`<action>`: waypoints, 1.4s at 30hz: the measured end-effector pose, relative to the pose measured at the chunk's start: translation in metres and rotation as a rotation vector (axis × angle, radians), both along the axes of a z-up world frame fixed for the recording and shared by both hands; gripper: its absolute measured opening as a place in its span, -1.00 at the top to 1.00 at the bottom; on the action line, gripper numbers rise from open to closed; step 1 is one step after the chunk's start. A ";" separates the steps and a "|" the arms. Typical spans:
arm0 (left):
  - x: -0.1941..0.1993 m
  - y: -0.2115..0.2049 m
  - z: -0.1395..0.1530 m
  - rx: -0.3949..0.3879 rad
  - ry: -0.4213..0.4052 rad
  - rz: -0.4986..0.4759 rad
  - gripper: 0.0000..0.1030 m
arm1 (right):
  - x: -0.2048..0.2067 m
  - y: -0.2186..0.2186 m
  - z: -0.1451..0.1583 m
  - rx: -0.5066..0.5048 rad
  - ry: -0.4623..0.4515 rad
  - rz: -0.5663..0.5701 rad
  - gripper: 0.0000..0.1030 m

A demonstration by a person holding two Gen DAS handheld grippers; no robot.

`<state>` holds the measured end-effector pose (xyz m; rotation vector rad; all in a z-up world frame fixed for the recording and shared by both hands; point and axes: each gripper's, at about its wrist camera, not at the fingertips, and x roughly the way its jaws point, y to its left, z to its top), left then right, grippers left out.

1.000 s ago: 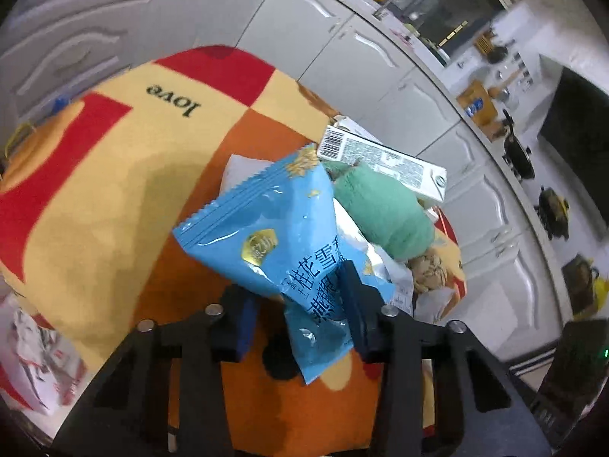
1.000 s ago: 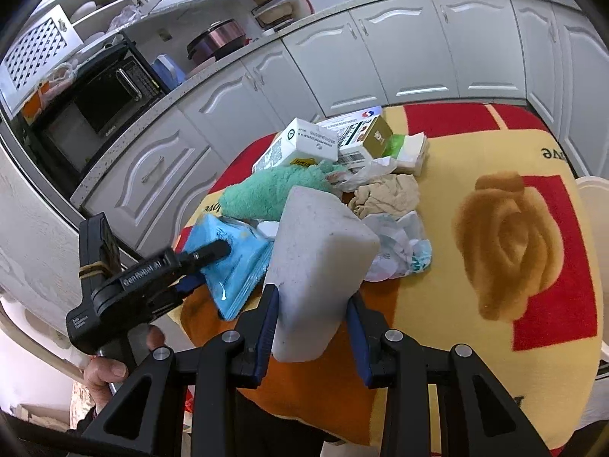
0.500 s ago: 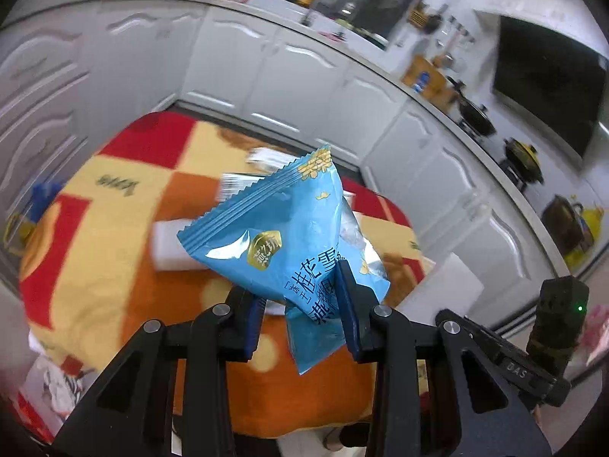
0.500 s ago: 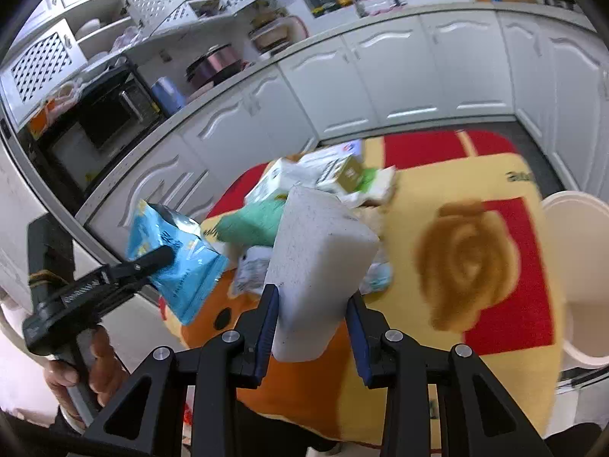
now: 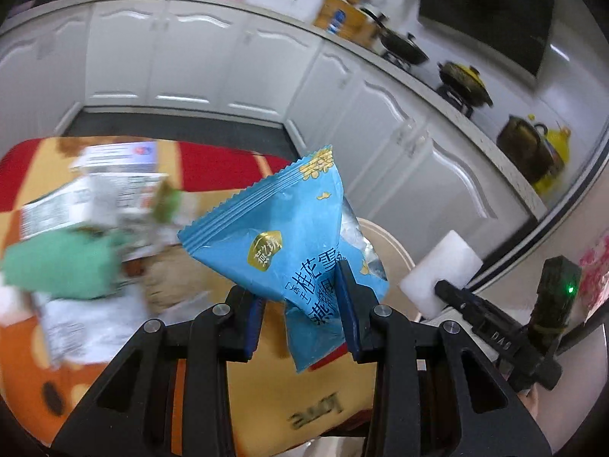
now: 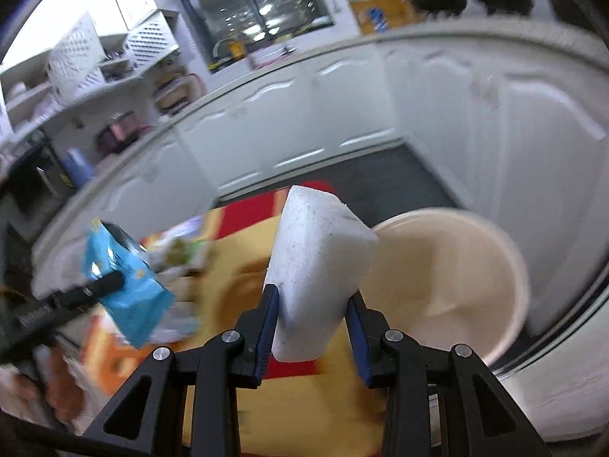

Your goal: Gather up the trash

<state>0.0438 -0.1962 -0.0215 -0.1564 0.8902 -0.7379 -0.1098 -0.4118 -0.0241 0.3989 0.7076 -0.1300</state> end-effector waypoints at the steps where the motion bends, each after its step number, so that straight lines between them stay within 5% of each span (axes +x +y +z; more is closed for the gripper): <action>1: 0.001 -0.011 -0.001 0.003 0.004 -0.018 0.37 | -0.002 -0.005 -0.002 -0.005 0.005 -0.013 0.35; 7: 0.013 -0.082 -0.015 0.042 0.047 -0.116 0.37 | -0.010 -0.055 -0.033 0.103 0.044 -0.106 0.34; 10: 0.017 -0.109 -0.024 0.066 0.061 -0.150 0.37 | -0.013 -0.066 -0.041 0.042 0.077 -0.136 0.34; 19: 0.028 -0.170 -0.064 0.185 0.071 -0.155 0.27 | 0.007 -0.105 -0.087 0.145 0.178 -0.173 0.34; 21: 0.029 -0.175 -0.068 0.192 0.067 -0.157 0.19 | 0.008 -0.109 -0.091 0.161 0.186 -0.184 0.22; 22: 0.029 -0.177 -0.070 0.192 0.072 -0.162 0.15 | 0.006 -0.110 -0.093 0.167 0.184 -0.192 -0.02; 24: 0.028 -0.179 -0.071 0.184 0.079 -0.167 -0.17 | 0.000 -0.117 -0.096 0.184 0.172 -0.208 -0.09; 42: -0.002 -0.096 -0.037 0.265 -0.071 -0.030 -0.18 | 0.002 -0.060 -0.062 0.164 0.122 -0.101 -0.10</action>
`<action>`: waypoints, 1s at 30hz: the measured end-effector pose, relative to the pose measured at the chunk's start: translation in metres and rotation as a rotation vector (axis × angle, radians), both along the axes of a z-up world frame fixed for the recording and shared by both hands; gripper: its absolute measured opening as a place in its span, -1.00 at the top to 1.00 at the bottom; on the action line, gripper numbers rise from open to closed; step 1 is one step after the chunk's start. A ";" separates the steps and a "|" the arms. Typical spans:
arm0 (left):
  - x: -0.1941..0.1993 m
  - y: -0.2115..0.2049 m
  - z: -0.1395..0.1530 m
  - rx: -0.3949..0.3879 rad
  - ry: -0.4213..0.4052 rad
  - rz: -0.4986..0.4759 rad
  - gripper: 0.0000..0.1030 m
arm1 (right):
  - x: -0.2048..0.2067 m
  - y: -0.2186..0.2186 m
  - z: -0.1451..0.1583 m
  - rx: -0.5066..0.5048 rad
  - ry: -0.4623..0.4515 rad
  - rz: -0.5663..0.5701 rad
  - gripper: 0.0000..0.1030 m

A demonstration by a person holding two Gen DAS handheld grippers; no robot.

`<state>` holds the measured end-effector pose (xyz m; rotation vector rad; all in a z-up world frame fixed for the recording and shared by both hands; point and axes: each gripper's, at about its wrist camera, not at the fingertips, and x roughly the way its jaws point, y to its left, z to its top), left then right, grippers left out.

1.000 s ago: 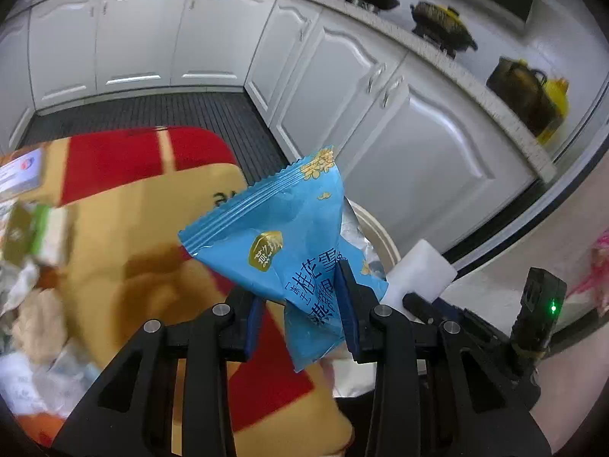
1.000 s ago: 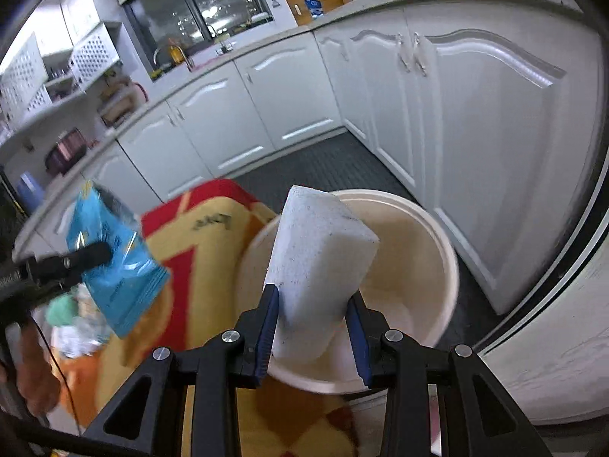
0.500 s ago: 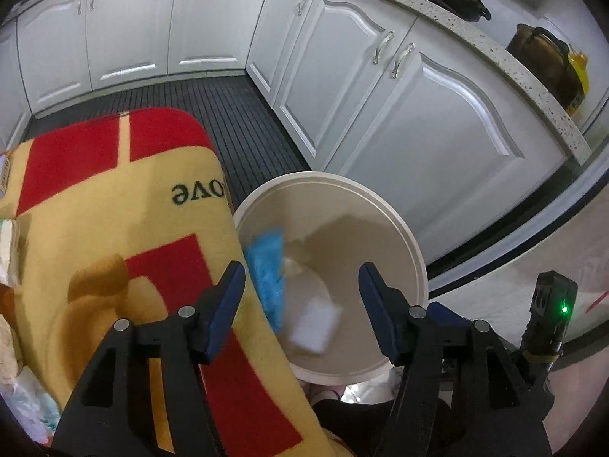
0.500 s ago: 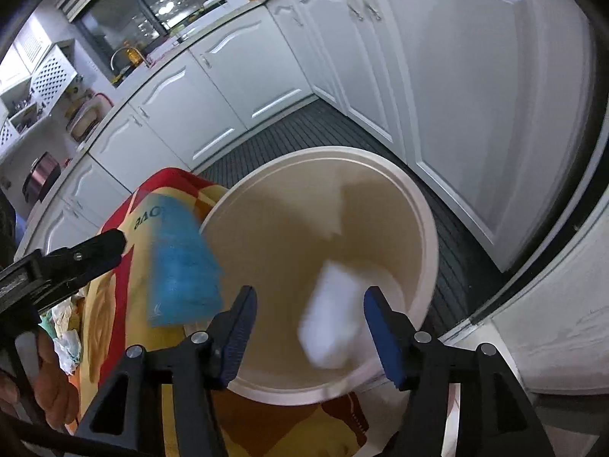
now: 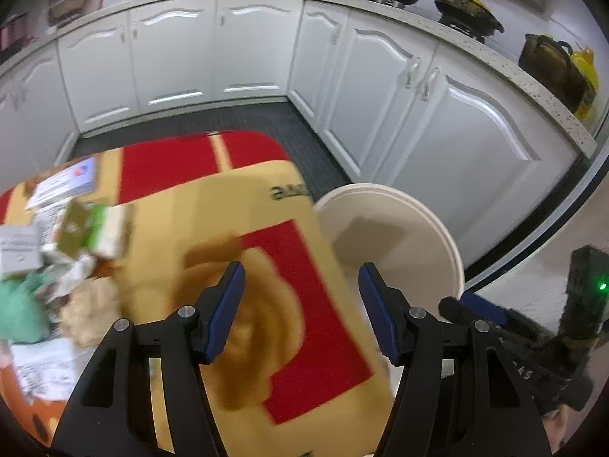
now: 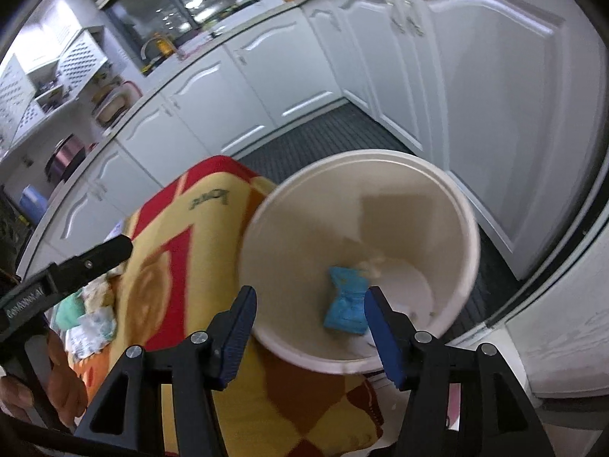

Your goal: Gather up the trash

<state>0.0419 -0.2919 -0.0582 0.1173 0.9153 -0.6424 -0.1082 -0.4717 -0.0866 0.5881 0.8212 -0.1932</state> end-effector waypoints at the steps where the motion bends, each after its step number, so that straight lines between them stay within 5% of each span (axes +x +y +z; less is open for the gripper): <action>1: -0.001 0.006 0.001 0.005 -0.006 0.009 -0.18 | 0.002 0.006 0.003 -0.005 -0.002 0.011 -0.10; 18: -0.009 0.173 0.026 -0.015 -0.030 0.214 -0.18 | 0.046 0.117 0.034 -0.025 -0.050 0.265 -0.28; 30: -0.001 0.298 0.001 0.019 0.019 0.380 -0.28 | 0.080 0.184 0.028 -0.018 -0.021 0.423 -0.29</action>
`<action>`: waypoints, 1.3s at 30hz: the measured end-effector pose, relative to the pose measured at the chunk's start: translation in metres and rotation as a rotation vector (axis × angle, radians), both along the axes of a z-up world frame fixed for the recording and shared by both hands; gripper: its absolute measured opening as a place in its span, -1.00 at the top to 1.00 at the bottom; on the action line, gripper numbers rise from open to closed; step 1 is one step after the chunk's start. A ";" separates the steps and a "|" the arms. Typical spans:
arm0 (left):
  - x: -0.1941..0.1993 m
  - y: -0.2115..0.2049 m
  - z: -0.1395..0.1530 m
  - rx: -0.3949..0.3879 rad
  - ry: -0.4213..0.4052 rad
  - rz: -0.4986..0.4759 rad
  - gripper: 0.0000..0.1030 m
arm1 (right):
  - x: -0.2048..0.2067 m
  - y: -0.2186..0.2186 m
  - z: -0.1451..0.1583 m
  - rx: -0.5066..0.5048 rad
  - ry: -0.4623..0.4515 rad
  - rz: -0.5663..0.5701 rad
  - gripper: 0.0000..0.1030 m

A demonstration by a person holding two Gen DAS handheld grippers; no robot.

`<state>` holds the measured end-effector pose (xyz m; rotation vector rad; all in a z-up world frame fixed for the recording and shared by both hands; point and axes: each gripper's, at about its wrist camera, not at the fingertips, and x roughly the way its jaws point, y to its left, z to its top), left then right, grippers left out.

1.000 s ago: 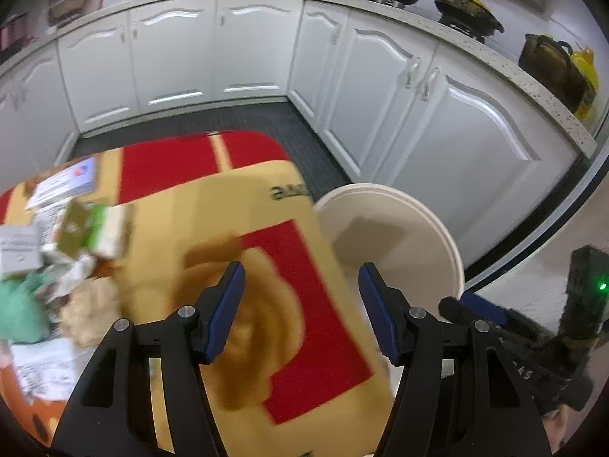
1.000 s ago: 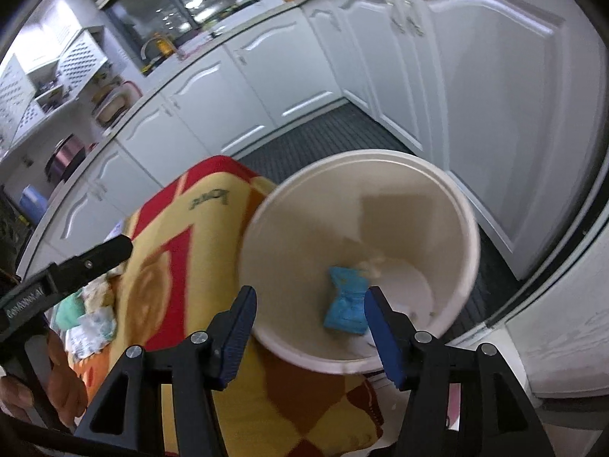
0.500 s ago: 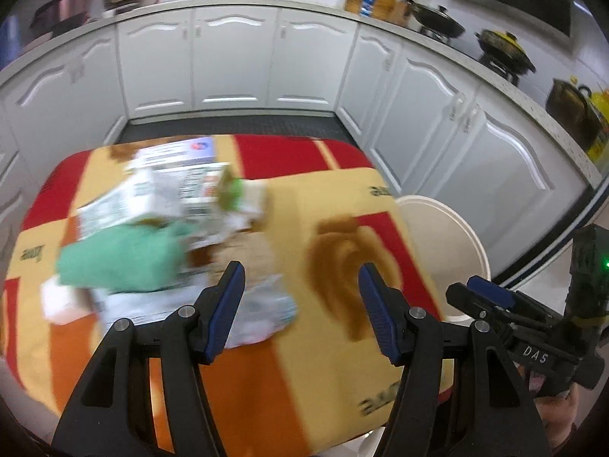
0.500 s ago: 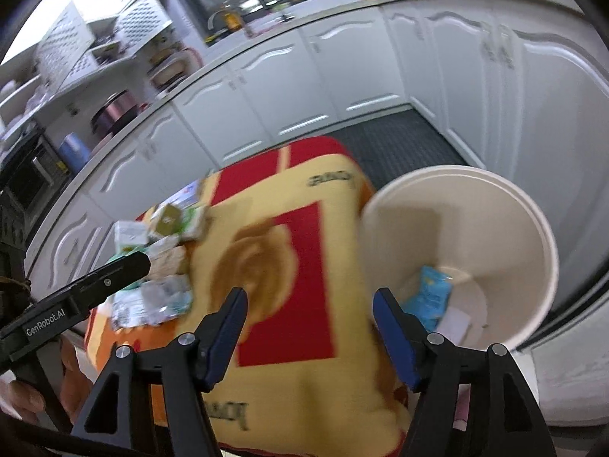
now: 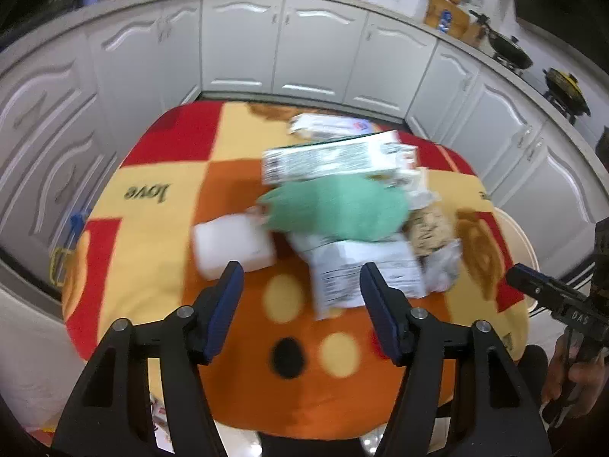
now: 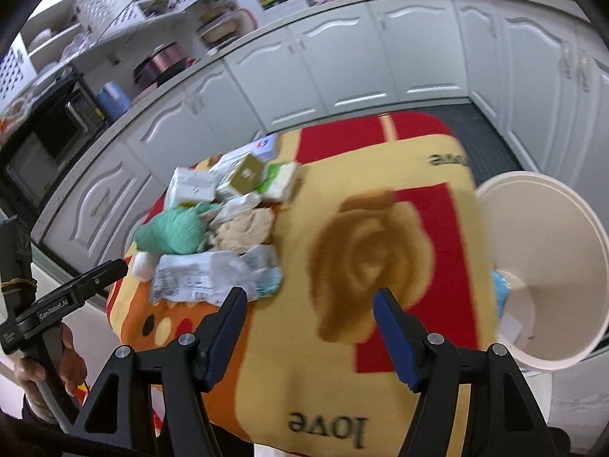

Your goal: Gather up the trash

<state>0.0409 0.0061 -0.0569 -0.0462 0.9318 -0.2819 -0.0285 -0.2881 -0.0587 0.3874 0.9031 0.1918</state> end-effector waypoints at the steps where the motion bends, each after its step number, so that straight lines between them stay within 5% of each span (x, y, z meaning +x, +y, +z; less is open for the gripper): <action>1: 0.001 0.008 -0.003 -0.002 0.004 0.011 -0.29 | 0.004 0.007 -0.001 0.000 0.003 0.013 -0.29; 11: 0.025 0.041 -0.027 -0.015 0.031 0.059 -0.35 | 0.042 0.043 -0.002 0.009 0.016 0.076 -0.29; 27: 0.064 0.023 -0.043 -0.025 0.049 0.012 -0.37 | 0.089 0.063 -0.015 -0.021 0.075 0.111 -0.29; 29: 0.067 0.026 -0.046 -0.042 0.058 0.016 -0.35 | 0.096 0.066 -0.019 -0.019 0.085 0.121 -0.28; 30: 0.069 0.027 -0.047 -0.043 0.064 0.017 -0.16 | 0.098 0.068 -0.021 -0.028 0.095 0.124 -0.27; 32: 0.068 0.028 -0.050 -0.022 0.072 0.019 -0.01 | 0.102 0.072 -0.027 -0.048 0.117 0.137 0.15; 39: 0.050 0.037 -0.037 0.008 0.004 0.023 0.17 | 0.091 0.065 -0.016 -0.017 0.047 0.130 0.35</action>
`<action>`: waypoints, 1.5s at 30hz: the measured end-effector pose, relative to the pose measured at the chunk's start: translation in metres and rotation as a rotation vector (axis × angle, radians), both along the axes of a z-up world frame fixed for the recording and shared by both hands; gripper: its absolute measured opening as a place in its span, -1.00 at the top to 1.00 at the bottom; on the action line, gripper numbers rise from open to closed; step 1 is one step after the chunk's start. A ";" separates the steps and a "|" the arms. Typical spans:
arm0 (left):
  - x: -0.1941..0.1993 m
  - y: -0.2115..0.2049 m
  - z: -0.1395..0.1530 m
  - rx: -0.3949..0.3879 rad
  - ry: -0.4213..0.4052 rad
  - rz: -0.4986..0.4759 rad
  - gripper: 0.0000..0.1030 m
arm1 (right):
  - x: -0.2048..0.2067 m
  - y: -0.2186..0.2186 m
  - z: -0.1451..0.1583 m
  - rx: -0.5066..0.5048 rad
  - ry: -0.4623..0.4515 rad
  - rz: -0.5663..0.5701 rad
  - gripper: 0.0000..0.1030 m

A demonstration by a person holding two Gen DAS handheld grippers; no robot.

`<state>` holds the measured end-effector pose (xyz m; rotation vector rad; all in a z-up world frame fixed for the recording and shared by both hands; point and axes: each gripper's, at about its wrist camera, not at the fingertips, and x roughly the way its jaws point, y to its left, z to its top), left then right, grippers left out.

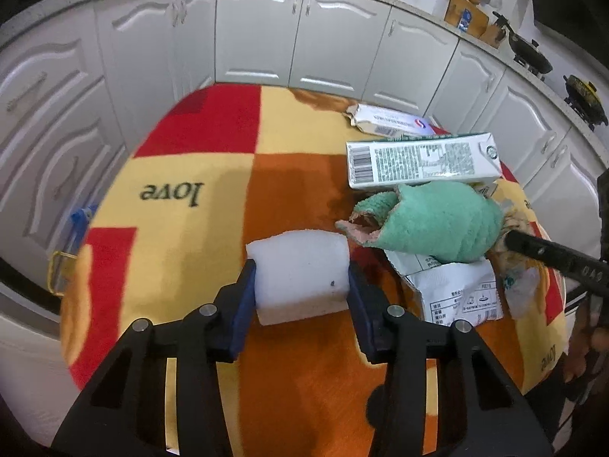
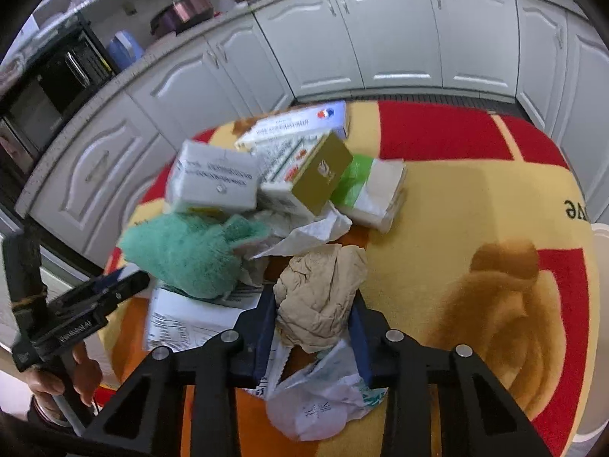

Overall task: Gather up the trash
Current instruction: 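Grasp the crumpled beige paper with the right gripper while the left gripper holds the sponge, then drop the beige paper into the bin with the right gripper while the left gripper drops the sponge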

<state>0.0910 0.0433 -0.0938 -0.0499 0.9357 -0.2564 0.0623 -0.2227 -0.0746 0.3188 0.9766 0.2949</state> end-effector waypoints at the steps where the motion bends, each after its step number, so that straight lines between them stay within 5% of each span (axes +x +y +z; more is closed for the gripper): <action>1: -0.002 0.002 0.003 -0.003 -0.007 0.003 0.17 | -0.003 -0.002 0.005 0.011 -0.013 -0.001 0.35; 13: -0.040 -0.008 0.049 -0.029 -0.103 -0.047 0.17 | -0.035 -0.017 0.037 0.048 -0.087 -0.015 0.36; 45: -0.072 -0.203 0.062 -0.008 -0.147 -0.378 0.17 | -0.120 -0.139 0.042 0.040 -0.119 -0.255 0.36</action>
